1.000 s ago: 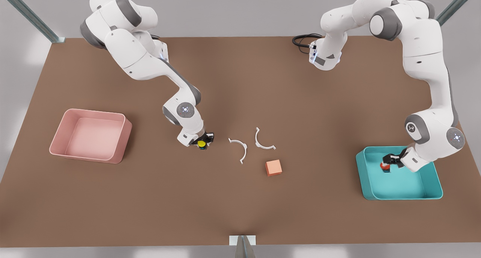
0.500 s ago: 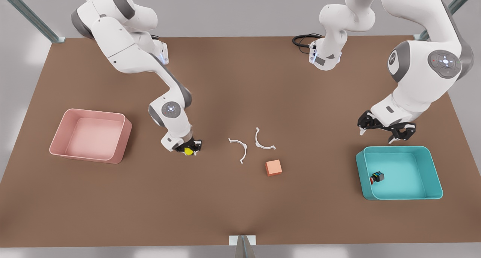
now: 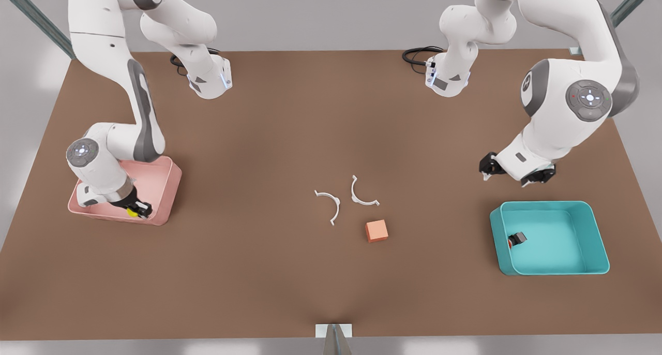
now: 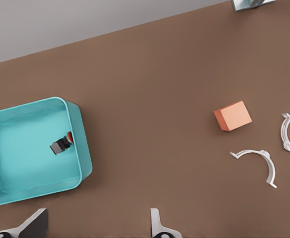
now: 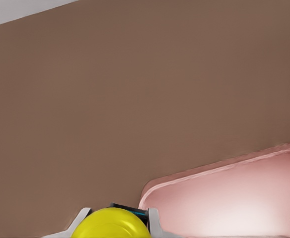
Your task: Place the red button in the blue storage box with the left arm, and place the yellow button in the pink storage box with the right arm
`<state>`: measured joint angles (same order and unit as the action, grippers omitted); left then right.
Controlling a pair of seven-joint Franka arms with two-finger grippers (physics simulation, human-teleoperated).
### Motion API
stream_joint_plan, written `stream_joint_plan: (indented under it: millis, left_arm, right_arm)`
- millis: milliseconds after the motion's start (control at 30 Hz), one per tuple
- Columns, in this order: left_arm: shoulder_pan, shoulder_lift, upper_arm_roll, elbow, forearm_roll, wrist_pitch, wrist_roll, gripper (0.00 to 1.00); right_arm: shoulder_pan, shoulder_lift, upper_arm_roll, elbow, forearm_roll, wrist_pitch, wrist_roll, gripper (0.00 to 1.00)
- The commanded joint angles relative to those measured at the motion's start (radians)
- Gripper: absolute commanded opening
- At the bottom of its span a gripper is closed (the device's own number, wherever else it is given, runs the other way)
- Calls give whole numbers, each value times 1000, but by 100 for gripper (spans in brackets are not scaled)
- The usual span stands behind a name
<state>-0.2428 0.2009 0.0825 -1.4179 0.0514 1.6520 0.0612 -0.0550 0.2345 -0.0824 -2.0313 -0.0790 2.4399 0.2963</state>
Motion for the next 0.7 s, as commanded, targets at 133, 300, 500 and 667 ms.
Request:
stream_joint_plan:
  millis: [133,300,500,667]
  left_arm:
    - [2,0,0,1,2,-20,-144,100]
    - [2,0,0,1,2,-20,-144,100]
    - [2,0,0,2,4,-20,-143,100]
    - [4,0,0,5,2,-20,-143,100]
  right_arm:
    - [-112,-27,-8,-87,61,-30,-922,56]
    - [-129,-32,32,-58,61,-36,-899,100]
    - [-49,-26,173,637,-4,-896,-294,100]
    - [4,-126,170,528,54,-929,-206,100]
